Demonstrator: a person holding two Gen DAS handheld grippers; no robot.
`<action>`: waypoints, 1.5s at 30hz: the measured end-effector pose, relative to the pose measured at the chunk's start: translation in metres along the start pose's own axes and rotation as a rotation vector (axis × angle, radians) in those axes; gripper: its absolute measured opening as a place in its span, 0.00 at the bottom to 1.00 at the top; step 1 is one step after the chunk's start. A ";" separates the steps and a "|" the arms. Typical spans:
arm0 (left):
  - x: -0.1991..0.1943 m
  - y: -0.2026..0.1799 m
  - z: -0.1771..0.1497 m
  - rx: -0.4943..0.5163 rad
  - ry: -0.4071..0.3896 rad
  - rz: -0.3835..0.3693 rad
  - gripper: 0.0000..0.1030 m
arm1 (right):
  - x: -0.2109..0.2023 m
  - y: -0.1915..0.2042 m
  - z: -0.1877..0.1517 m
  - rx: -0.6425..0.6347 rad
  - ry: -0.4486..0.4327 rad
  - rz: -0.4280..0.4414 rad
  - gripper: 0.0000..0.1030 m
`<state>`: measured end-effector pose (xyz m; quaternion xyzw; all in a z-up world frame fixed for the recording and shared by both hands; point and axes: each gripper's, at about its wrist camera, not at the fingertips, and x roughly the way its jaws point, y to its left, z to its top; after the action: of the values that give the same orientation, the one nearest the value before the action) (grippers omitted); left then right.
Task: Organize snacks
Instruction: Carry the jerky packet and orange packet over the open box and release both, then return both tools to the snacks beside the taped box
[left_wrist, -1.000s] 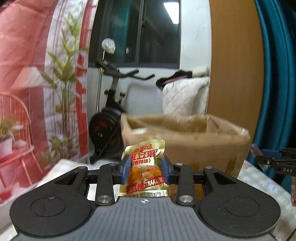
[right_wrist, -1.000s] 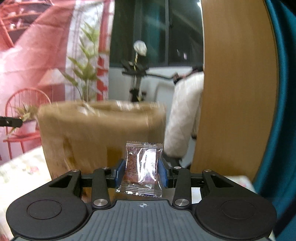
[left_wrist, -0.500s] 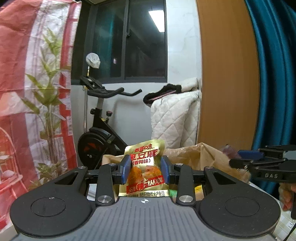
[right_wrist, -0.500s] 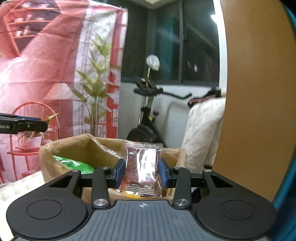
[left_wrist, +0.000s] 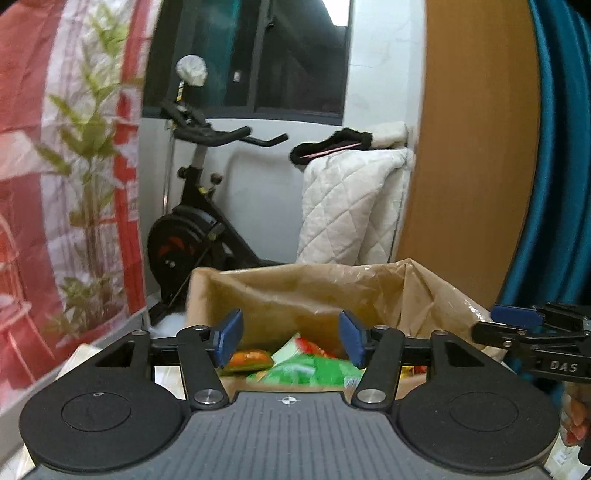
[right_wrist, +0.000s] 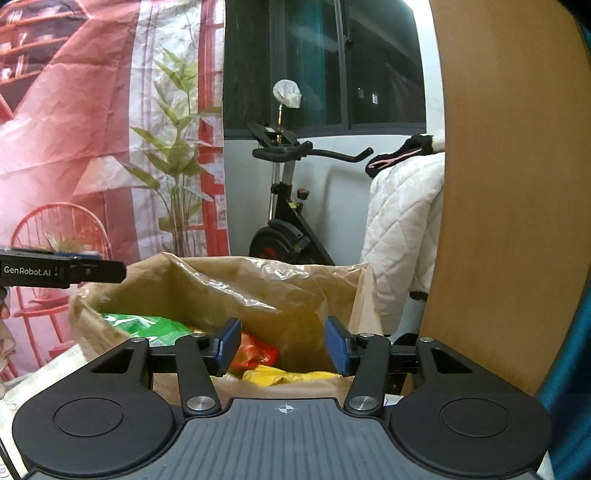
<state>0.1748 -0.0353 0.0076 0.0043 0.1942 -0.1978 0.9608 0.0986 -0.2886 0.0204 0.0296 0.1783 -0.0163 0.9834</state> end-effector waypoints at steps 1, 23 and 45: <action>-0.006 0.005 -0.001 -0.011 0.000 0.008 0.59 | -0.005 -0.001 -0.001 0.009 -0.005 0.005 0.45; -0.038 0.018 -0.081 -0.055 0.155 -0.019 0.59 | -0.044 -0.011 -0.106 0.129 0.099 -0.030 0.45; -0.026 -0.005 -0.124 -0.073 0.258 -0.075 0.59 | -0.009 0.026 -0.148 0.108 0.294 0.032 0.43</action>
<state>0.1049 -0.0191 -0.0965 -0.0125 0.3232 -0.2243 0.9193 0.0394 -0.2526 -0.1133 0.0874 0.3189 -0.0055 0.9437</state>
